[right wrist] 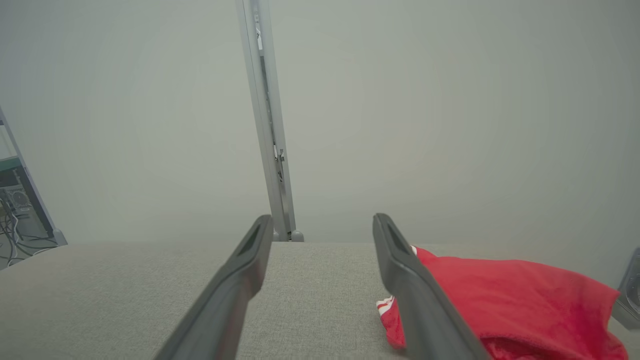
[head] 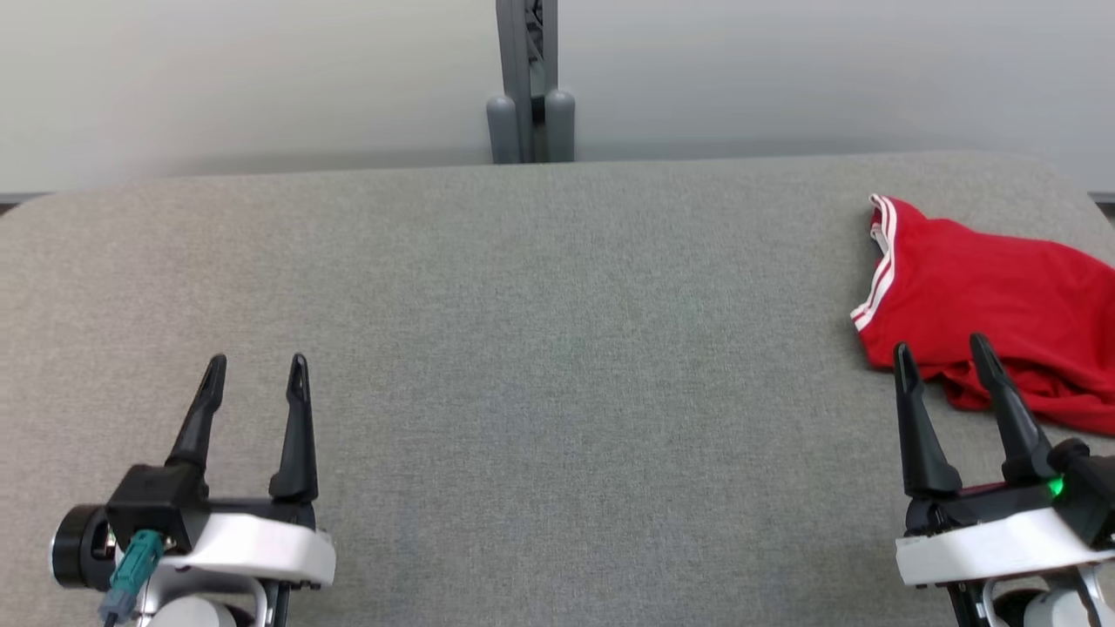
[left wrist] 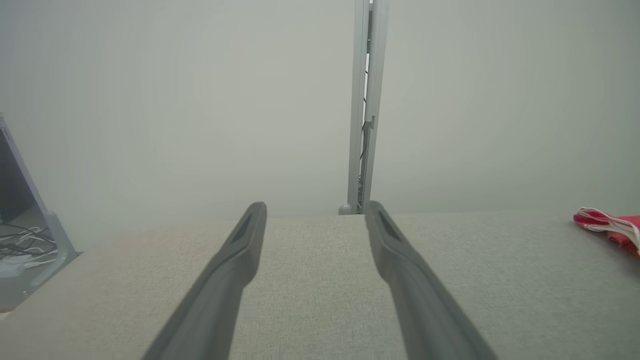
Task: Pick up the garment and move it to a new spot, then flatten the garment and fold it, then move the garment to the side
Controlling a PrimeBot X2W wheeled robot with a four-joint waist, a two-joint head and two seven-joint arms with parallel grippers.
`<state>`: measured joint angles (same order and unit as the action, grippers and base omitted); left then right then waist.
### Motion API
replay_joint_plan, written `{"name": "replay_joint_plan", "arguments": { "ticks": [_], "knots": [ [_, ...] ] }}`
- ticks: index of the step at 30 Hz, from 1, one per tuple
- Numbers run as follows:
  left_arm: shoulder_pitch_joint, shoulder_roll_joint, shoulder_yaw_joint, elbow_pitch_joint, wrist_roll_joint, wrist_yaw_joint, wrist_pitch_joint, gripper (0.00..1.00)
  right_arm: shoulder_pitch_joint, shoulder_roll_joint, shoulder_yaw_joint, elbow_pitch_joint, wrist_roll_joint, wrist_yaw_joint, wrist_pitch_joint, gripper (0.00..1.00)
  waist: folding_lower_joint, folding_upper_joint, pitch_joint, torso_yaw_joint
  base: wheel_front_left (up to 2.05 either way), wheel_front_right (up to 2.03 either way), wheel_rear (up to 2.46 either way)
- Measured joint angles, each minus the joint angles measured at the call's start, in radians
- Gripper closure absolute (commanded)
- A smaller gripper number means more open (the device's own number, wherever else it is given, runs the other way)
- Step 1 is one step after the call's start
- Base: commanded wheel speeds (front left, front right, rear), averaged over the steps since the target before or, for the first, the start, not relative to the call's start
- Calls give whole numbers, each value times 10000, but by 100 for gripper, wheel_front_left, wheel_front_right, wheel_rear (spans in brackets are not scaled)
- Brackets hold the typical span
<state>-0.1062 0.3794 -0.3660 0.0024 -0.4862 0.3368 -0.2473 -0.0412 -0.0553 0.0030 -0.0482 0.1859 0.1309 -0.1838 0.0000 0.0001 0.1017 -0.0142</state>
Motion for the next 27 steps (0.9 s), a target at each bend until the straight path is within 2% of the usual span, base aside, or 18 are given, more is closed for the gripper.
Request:
{"name": "replay_joint_plan", "arguments": {
  "ticks": [14, 27],
  "knots": [
    [764, 148, -249, -61, 0, -12, 6, 0, 1075, 50, -550, 65, -111, -2, 395, 0, 0, 0, -899, 155, 0, 0, 0],
    [825, 257, -307, -59, -31, 33, 105, 0, 1292, 50, -564, -88, -73, 0, 570, 0, 0, 0, -1099, 147, 0, 0, 0]
  ]
}}
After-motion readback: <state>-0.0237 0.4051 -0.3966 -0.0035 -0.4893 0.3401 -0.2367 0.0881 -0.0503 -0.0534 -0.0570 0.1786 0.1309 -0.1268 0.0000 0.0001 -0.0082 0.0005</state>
